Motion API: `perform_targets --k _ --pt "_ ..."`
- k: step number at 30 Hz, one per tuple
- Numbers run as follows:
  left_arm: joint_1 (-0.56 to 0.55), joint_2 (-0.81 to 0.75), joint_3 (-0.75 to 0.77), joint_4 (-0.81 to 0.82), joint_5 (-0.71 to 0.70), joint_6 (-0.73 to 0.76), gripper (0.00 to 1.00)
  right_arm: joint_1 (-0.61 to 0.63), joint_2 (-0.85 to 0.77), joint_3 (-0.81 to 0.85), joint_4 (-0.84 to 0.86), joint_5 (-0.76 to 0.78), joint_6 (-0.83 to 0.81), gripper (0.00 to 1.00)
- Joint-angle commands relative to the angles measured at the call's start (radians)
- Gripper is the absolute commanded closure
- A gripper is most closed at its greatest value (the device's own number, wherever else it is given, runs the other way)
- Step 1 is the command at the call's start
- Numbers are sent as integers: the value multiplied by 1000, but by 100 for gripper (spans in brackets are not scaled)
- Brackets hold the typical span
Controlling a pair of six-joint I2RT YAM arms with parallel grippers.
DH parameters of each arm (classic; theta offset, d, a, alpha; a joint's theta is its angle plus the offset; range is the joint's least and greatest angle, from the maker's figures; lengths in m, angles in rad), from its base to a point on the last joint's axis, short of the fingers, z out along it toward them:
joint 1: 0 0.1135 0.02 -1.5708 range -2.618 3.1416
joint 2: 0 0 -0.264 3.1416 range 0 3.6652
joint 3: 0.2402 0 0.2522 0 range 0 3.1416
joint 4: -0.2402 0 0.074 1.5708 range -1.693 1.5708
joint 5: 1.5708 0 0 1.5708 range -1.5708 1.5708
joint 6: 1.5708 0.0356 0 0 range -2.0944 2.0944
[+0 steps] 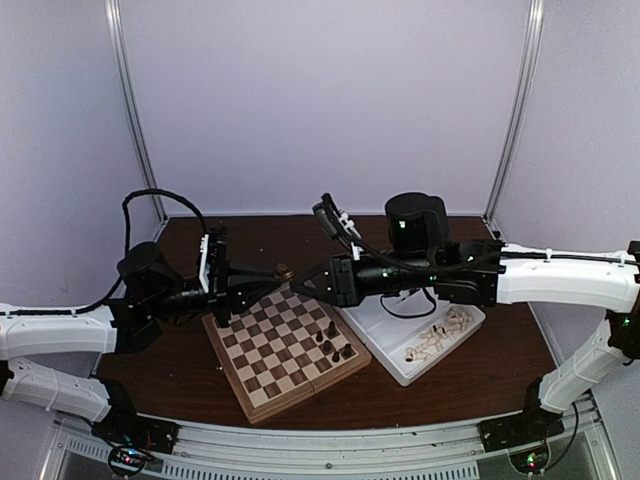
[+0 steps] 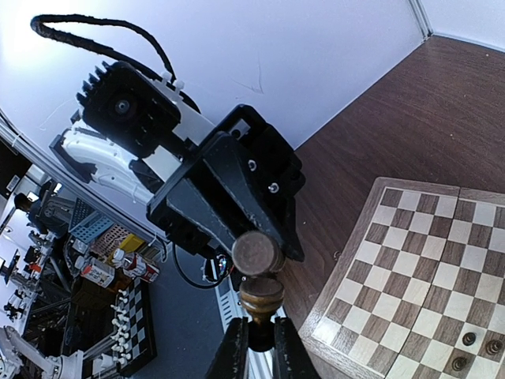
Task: Set up the chess pieces on the board
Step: Pick up the chess piece from the storage box, then place the chess piece on the chessboard.
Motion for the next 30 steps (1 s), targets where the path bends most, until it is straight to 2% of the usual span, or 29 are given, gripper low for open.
perform_targets --k 1,4,8,11,16,24,30 --pt "3 -65 11 -116 -88 8 100 4 -48 -30 -7 52 -25 91" --pt "3 -112 39 -326 -187 -25 100 -3 -77 -52 -53 94 -51 91" --pt "2 -147 129 -721 -265 -27 100 -39 -148 -117 -128 185 -97 91" --pt "2 -141 227 -1039 -329 -42 100 -92 -218 -175 -171 229 -118 92" --pt "2 -88 402 -1429 -413 -54 100 -165 -303 -242 -246 319 -149 92" --pt "-5 198 691 -1905 -522 -44 100 -210 -364 -362 -300 507 -216 92" --pt "-14 397 867 -2057 -522 -41 100 -216 -342 -364 -356 541 -351 92"
